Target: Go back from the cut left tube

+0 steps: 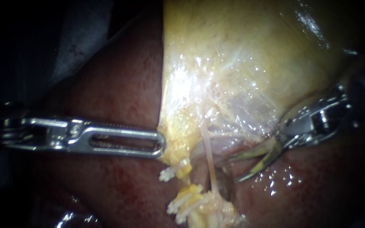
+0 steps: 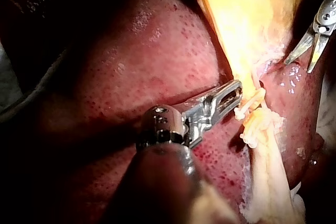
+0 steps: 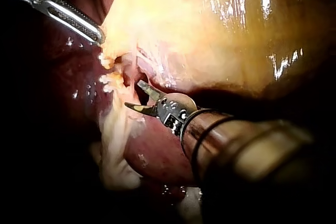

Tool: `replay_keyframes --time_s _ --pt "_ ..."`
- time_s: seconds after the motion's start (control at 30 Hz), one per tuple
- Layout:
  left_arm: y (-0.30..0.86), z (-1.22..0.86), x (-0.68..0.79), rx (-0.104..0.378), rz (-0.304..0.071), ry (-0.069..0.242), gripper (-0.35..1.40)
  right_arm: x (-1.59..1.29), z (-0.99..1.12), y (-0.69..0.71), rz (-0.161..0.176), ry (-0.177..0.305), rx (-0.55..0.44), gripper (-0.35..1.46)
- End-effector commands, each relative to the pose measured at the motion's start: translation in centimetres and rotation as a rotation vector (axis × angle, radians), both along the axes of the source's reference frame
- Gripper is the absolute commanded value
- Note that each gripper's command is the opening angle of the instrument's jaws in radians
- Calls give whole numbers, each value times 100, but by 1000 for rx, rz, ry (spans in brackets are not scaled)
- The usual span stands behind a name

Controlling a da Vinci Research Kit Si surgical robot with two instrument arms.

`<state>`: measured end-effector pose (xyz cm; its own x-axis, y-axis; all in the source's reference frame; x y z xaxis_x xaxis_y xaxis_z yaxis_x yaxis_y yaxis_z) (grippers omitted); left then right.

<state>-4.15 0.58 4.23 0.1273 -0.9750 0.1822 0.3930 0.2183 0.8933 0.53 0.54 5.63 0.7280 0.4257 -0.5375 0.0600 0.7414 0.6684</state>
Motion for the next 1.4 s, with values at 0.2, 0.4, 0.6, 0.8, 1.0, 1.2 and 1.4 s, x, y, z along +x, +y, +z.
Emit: replay_keyframes --time_s 0.2,0.4,0.6,0.8,1.0,1.2,1.4 --pt "0 0 0 0 0 0 -35 -29 -16 20 19 -5 -22 49" --pt "0 0 -1 0 0 0 -35 -50 -27 34 51 4 -37 51" --pt "0 1 -1 0 -1 0 -35 -58 -34 42 70 6 -61 57" --pt "1 1 -3 0 -2 1 -35 -61 -36 43 70 6 -60 57" --pt "1 4 -9 -2 -5 4 -35 -61 -36 42 71 9 -59 57" --pt "-1 9 -18 -5 -10 8 -35 -61 -36 41 71 9 -59 57" --pt "-4 16 -26 -8 -8 9 -35 -60 -37 40 71 9 -59 57"
